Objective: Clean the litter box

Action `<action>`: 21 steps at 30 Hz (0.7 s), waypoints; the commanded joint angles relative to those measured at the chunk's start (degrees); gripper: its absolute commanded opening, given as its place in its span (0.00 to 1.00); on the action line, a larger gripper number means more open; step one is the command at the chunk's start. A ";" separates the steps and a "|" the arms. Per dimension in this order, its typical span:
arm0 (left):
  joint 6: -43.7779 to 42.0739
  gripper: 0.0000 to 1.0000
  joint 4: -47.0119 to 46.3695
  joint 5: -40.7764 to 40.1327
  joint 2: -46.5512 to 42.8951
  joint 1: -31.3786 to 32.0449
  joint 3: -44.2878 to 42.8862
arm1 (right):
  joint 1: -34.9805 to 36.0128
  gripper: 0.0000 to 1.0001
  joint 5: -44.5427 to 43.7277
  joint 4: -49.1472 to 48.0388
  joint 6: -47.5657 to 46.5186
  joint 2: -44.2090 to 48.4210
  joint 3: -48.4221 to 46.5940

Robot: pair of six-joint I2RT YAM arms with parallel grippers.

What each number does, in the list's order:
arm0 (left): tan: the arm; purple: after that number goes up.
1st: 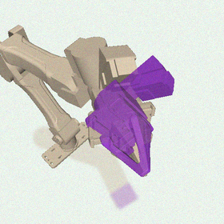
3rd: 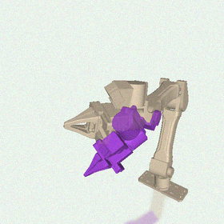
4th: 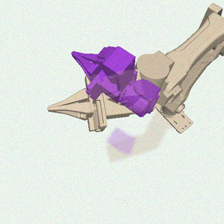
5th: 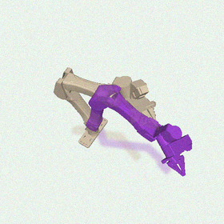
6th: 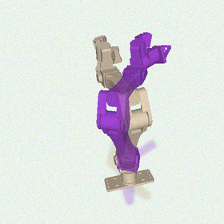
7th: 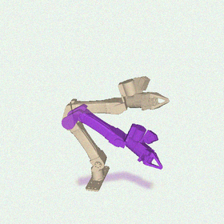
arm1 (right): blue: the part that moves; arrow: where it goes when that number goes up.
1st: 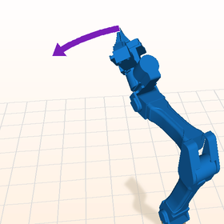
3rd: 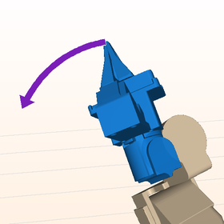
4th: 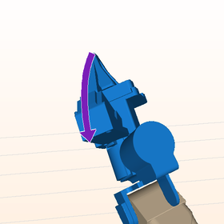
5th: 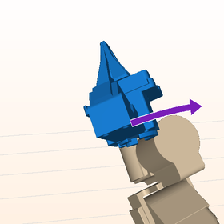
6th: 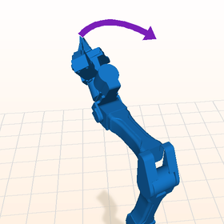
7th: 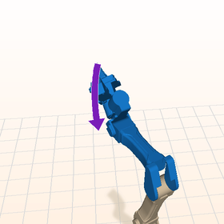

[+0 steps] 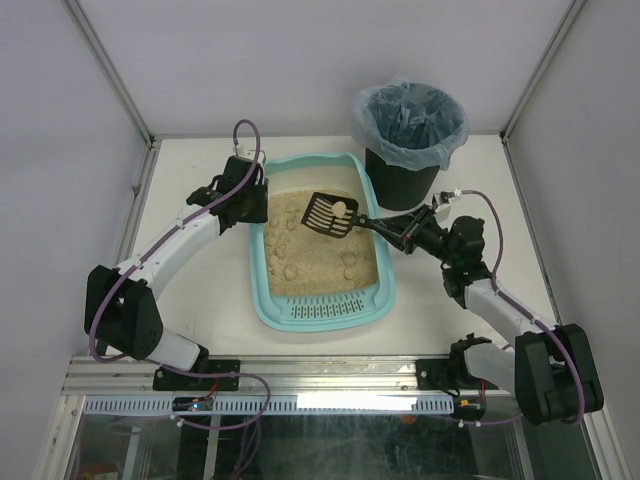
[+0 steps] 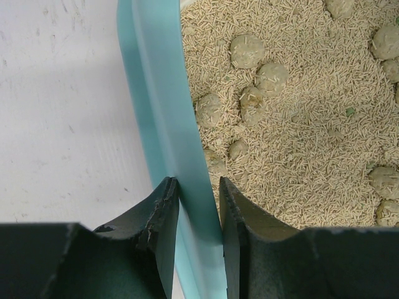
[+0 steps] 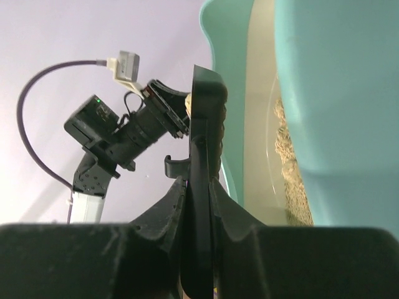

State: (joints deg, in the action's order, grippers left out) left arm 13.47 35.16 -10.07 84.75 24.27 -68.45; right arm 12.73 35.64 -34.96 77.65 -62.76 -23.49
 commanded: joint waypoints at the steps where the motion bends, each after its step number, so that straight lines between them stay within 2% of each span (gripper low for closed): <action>1: -1.53 0.13 -2.30 1.69 2.32 -0.70 -0.53 | -1.12 0.00 -1.05 -4.98 2.99 1.59 2.03; 2: -1.59 0.14 -2.33 1.66 2.35 -0.66 -0.48 | -1.06 0.00 -2.02 -4.63 2.87 2.03 2.08; 5: -1.52 0.14 -2.37 1.16 2.22 -0.70 -0.24 | 3.22 0.00 4.55 -1.89 -3.64 -1.48 -4.70; 9: -1.65 0.14 -2.30 0.96 2.25 -0.72 -0.36 | -0.50 0.00 -2.55 -2.32 0.04 2.45 0.49; 12: -1.54 0.15 -2.37 0.95 2.30 -0.76 -0.23 | 3.35 0.00 5.75 -1.88 -4.21 -1.72 -5.84; 16: -1.60 0.15 -2.17 1.38 2.62 -0.71 -0.61 | -0.90 0.00 -2.63 -2.51 1.17 2.58 1.14; 19: -1.54 0.16 -2.21 0.79 2.27 -0.74 -0.31 | 3.32 0.00 5.70 -3.37 -3.13 -1.97 -4.84; 21: -1.62 0.16 -2.13 0.90 2.42 -0.72 -0.77 | 2.34 0.00 3.68 -6.35 -0.70 -1.03 -2.93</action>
State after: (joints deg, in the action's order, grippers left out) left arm 13.47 35.14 -10.35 84.90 24.27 -68.55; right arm 14.04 36.93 -34.74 76.38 -63.70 -24.03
